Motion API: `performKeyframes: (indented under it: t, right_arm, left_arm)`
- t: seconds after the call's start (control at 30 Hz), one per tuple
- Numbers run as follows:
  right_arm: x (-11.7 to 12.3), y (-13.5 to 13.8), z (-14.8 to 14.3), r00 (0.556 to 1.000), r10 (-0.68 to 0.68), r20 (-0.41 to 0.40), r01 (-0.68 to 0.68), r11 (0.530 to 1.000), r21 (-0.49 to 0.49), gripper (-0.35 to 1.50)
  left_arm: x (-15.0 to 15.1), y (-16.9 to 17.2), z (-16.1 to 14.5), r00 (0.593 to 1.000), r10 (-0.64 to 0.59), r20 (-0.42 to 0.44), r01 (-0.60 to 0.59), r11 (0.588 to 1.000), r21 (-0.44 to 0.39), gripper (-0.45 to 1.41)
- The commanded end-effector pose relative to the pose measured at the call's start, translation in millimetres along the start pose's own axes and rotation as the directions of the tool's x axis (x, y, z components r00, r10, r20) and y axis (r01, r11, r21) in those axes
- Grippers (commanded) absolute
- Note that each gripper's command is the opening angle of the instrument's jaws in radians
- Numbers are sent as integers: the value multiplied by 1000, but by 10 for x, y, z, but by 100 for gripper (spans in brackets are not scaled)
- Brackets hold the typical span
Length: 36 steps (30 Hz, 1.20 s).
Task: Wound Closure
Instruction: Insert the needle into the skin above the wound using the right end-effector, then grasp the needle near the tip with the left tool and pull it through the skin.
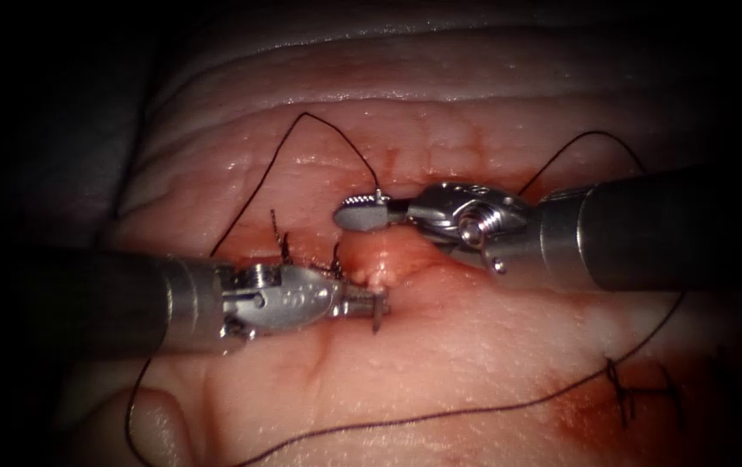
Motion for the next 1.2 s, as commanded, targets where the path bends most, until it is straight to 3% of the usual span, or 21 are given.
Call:
performKeyframes:
  t: [0.03,0.13,0.17,0.2,0.23,0.37,0.43,0.67,0.73,0.83,0.97,1.2]
  right_arm:
    - [-11,-2,6,1000,-4,10,4,1000,6,-35]
    - [-10,-4,4,999,-38,5,38,999,9,-35]
    - [-8,-4,4,997,-77,-3,77,997,10,-21]
    - [-4,-3,3,991,-133,-9,133,991,12,36]
    - [0,-1,2,987,-160,-16,160,987,7,66]
    - [20,11,-4,965,-257,-46,256,966,-29,108]
    - [31,21,-7,956,-287,-59,285,958,-36,120]
    - [55,54,-25,952,-293,-93,289,956,-53,121]
    - [59,61,-31,950,-293,-107,288,956,-55,118]
    - [60,66,-39,950,-294,-110,287,955,-74,110]
    - [57,68,-46,949,-296,-110,288,954,-84,89]
    - [48,68,-45,946,-303,-113,295,952,-84,74]
  left_arm:
    - [-1,0,8,1000,-1,0,1,1000,-1,-13]
    - [0,0,7,1000,-2,2,2,1000,-3,-16]
    - [0,0,7,1000,9,3,-9,1000,-3,-16]
    - [1,1,7,1000,27,1,-27,1000,-1,-18]
    - [1,2,7,999,38,-2,-38,999,-3,-20]
    - [3,8,3,992,123,-29,-123,992,-23,-20]
    - [3,12,-1,985,165,-39,-166,985,-33,-21]
    - [6,27,-11,949,301,-89,-306,951,-43,-23]
    - [8,30,-12,934,340,-105,-345,938,-34,-11]
    - [14,30,-12,917,376,-132,-381,924,-19,31]
    - [20,23,-17,911,375,-173,-380,925,8,34]
    - [20,13,-13,909,374,-185,-373,927,42,24]
